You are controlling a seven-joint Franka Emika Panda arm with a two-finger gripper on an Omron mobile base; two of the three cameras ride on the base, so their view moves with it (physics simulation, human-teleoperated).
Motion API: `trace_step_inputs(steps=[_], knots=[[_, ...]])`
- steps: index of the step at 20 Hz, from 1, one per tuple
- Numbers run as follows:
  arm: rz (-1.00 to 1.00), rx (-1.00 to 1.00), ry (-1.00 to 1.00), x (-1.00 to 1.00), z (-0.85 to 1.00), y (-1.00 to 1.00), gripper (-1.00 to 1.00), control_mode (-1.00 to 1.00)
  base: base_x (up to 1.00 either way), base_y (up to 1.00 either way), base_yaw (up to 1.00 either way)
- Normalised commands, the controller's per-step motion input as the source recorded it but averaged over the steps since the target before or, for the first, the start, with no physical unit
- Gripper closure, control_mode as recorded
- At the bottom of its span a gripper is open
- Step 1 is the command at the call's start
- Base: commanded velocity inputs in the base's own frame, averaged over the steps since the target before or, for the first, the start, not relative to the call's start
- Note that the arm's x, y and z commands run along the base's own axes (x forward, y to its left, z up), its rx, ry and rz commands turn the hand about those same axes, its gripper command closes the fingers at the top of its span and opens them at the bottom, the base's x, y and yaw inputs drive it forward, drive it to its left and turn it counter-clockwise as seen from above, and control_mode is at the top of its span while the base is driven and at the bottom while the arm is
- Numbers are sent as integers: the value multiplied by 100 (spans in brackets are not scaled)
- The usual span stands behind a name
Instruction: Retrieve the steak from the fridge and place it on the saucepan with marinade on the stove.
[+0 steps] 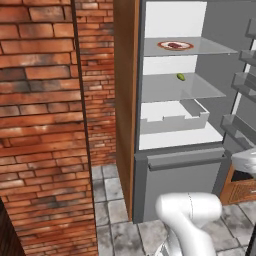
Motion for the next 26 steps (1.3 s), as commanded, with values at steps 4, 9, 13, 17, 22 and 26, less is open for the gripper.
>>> trace_step_inputs(steps=[4,9,13,17,22,26], knots=[[18,7,0,-6,0,67,-100,-100,0,0,0],[-17,9,-1,4,0,17,-100,-100,0,0,0],[-39,7,0,6,1,-27,-100,-100,0,0,0],[-23,1,0,3,3,-11,-100,-100,0,0,0],[-1,0,0,13,0,-4,-100,-100,0,0,0],[0,0,0,8,0,0,-100,-100,0,0,0]])
